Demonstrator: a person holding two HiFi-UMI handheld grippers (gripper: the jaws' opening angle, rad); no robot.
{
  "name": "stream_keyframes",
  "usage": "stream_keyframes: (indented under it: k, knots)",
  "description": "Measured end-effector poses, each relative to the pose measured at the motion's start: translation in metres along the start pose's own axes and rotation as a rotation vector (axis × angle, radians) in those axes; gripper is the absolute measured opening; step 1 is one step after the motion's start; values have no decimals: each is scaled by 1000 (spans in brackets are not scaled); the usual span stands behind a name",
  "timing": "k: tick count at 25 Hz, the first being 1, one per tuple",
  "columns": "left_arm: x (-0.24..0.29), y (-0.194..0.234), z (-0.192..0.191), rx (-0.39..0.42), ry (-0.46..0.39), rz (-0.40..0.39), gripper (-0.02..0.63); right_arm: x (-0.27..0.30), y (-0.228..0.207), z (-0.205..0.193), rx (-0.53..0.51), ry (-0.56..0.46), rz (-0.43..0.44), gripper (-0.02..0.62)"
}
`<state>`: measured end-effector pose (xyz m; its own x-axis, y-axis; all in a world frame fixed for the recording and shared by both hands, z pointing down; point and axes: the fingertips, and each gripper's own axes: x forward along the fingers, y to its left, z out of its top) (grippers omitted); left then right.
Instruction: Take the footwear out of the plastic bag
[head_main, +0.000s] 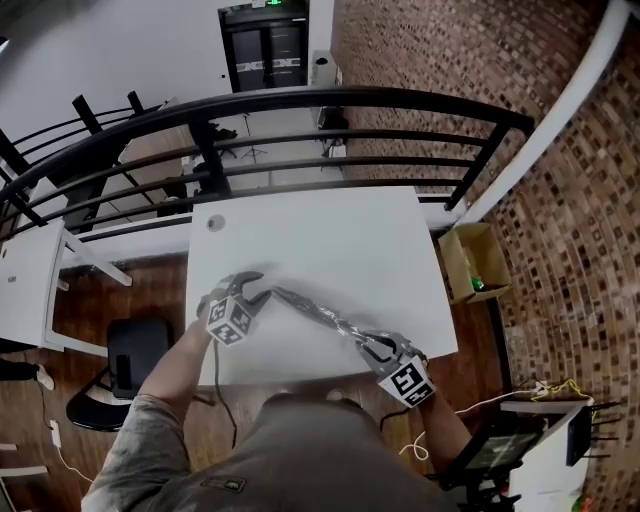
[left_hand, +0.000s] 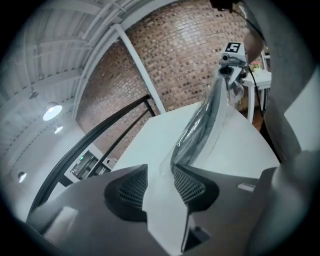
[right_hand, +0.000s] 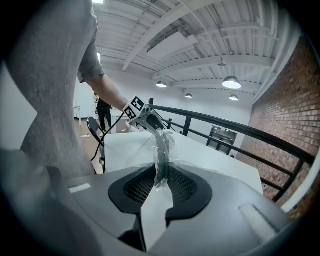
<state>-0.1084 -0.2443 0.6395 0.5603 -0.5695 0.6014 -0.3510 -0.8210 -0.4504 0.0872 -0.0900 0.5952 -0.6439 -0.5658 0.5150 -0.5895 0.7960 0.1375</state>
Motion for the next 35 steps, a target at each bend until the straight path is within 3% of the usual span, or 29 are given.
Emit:
stream_keyframes:
  k: [2, 4, 6, 8, 22, 28, 35]
  knots:
    - [4, -3, 2, 52, 10, -32, 151, 0, -2, -2, -10, 7, 8, 94]
    - [6, -6, 5, 89, 12, -48, 87, 0, -5, -3, -13, 11, 8, 95]
    - [6, -7, 6, 100, 15, -43, 23, 0, -8, -3, -14, 16, 5, 98]
    - [5, -6, 6, 86, 16, -33, 5, 0, -12, -4, -17, 24, 5, 98]
    - [-5, -22, 13, 47, -2, -33, 2, 4, -25, -21, -38, 77, -45, 166]
    - [-7, -22, 13, 51, 7, -30, 2, 5, -20, -28, -78, 123, -26, 117]
    - [-12, -21, 11, 35, 5, -31, 2, -3, -24, -34, -100, 133, -31, 117]
